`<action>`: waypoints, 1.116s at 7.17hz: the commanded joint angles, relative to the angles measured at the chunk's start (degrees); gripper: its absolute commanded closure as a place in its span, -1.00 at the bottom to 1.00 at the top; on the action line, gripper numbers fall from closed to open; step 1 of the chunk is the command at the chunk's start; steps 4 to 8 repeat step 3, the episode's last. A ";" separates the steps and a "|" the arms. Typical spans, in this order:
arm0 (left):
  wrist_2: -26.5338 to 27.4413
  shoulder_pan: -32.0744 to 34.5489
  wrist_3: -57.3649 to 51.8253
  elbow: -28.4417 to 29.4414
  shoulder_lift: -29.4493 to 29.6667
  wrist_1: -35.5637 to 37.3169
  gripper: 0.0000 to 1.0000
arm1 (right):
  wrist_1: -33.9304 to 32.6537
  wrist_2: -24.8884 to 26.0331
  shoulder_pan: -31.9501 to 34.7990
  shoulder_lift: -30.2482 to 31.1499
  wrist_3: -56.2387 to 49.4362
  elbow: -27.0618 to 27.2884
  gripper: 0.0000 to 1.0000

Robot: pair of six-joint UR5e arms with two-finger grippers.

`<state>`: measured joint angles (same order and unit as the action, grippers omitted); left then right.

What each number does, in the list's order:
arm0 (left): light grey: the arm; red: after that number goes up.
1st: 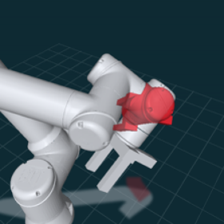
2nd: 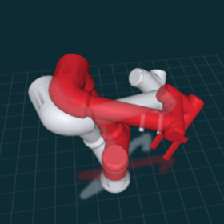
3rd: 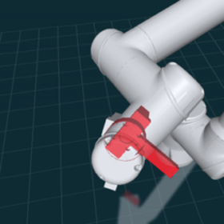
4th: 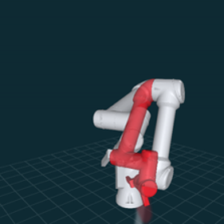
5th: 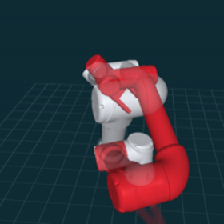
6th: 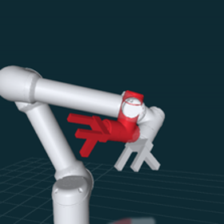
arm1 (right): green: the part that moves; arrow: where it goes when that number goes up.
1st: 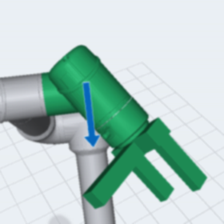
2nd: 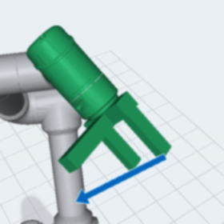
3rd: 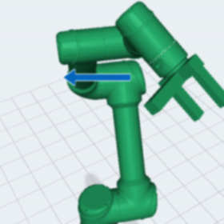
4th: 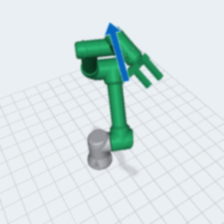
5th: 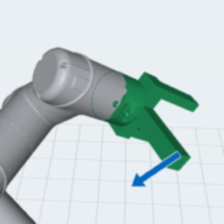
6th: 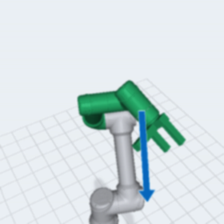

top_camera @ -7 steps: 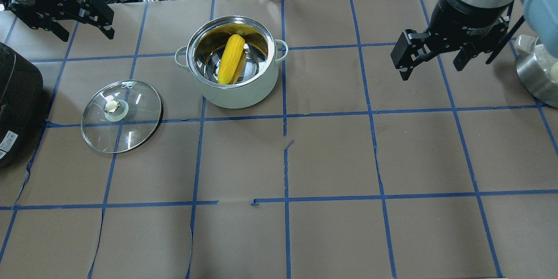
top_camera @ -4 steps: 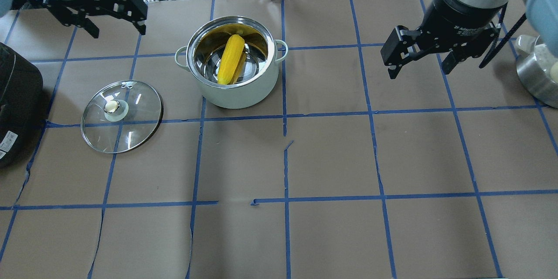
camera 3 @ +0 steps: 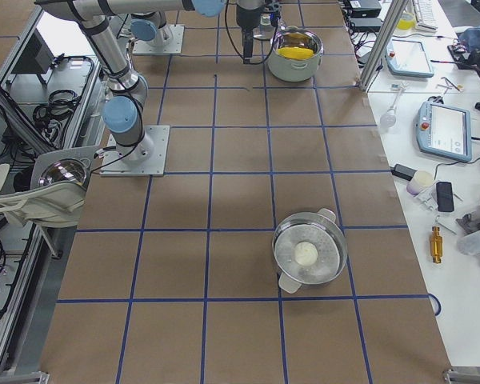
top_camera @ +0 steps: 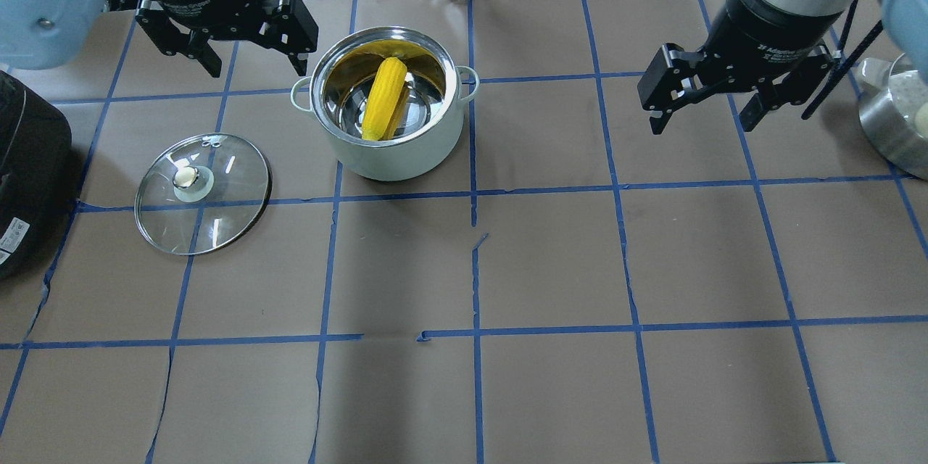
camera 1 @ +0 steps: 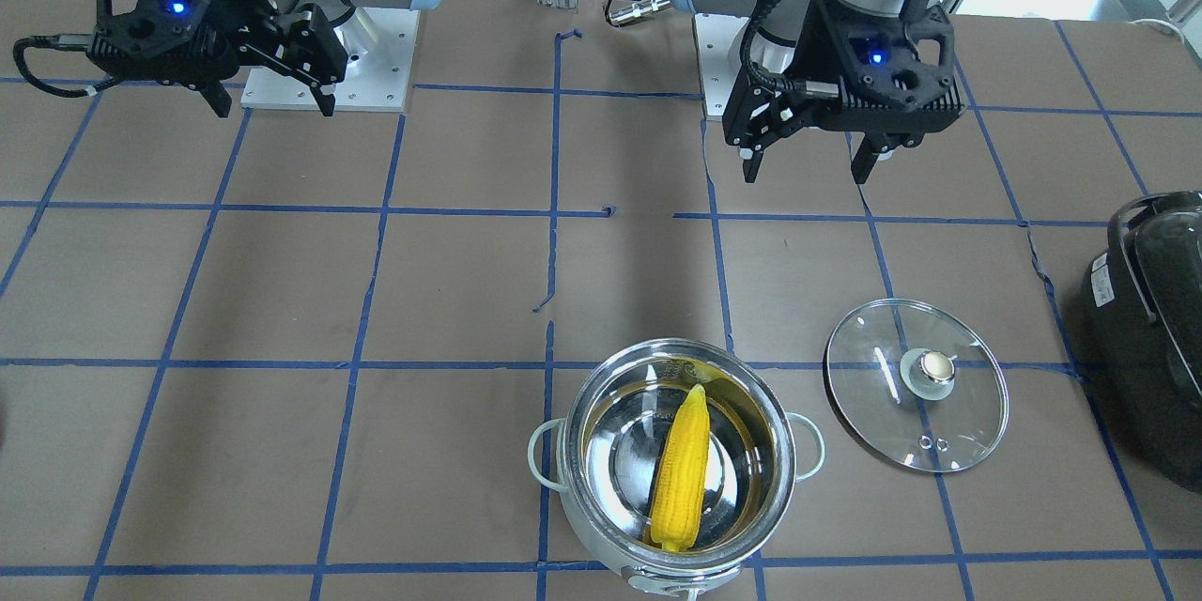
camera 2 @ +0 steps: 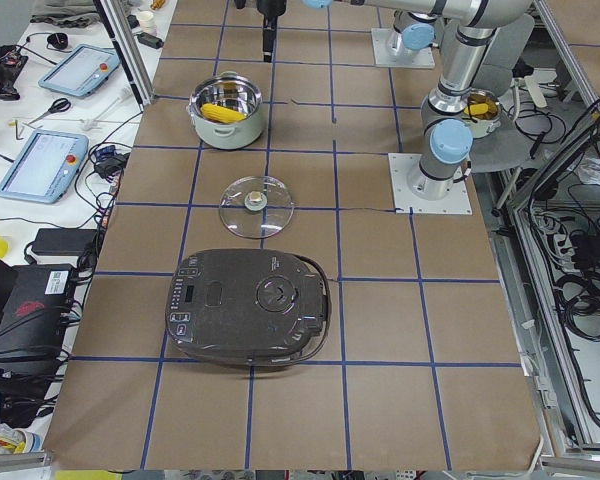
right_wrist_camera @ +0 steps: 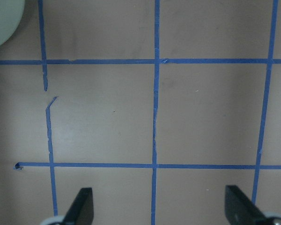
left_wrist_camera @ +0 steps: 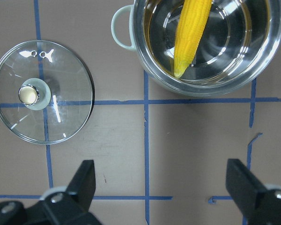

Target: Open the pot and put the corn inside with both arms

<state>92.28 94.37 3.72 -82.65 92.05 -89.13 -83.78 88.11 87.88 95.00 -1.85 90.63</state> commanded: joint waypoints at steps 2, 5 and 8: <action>0.01 -0.15 -0.03 -0.40 -3.71 -2.54 -1.00 | 0.81 1.54 -2.71 0.01 -0.44 0.08 -1.00; 0.09 -0.94 -0.47 -0.76 -2.76 -2.54 -1.00 | 1.08 1.63 -2.71 0.18 -0.44 0.08 -1.00; 0.09 -0.94 -0.47 -0.76 -2.76 -2.54 -1.00 | 1.08 1.63 -2.71 0.18 -0.44 0.08 -1.00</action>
